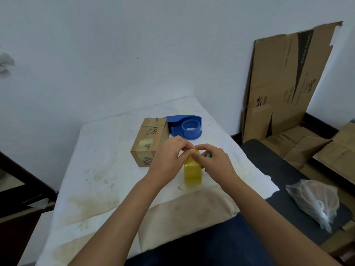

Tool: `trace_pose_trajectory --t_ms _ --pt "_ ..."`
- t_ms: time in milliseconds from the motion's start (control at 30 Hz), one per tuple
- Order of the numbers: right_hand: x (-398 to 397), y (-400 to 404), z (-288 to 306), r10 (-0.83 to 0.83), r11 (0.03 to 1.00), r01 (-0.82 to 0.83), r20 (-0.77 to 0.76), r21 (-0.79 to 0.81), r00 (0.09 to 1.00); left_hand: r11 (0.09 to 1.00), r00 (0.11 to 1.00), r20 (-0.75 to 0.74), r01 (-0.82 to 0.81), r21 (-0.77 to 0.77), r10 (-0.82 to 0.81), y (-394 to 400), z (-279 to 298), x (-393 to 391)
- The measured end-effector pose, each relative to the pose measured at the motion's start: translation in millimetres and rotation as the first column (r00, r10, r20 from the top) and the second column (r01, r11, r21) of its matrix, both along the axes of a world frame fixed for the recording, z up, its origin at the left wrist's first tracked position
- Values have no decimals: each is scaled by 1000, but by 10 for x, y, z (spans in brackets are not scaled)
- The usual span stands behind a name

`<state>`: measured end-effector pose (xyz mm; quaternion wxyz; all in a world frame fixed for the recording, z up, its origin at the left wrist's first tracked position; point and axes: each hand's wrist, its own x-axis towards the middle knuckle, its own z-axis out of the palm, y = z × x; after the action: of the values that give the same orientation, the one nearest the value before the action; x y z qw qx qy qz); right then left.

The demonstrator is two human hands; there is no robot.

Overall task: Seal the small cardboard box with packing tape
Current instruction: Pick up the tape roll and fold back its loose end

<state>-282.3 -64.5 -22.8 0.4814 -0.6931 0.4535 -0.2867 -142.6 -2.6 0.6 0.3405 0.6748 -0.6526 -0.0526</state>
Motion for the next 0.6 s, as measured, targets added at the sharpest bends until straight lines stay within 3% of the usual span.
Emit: trace_pose_trajectory --t_ms 200,500,600 --pt "34 -32 20 -1 997 2 7 -78 1000 990 960 -280 41 134 -2 -17 -23 117" --pt "71 -92 -20 22 992 -11 81 -128 997 989 917 -397 32 146 29 6 -78 144" --pt "62 -115 -22 38 988 -21 110 -150 993 989 860 -509 28 143 49 3 -114 151"
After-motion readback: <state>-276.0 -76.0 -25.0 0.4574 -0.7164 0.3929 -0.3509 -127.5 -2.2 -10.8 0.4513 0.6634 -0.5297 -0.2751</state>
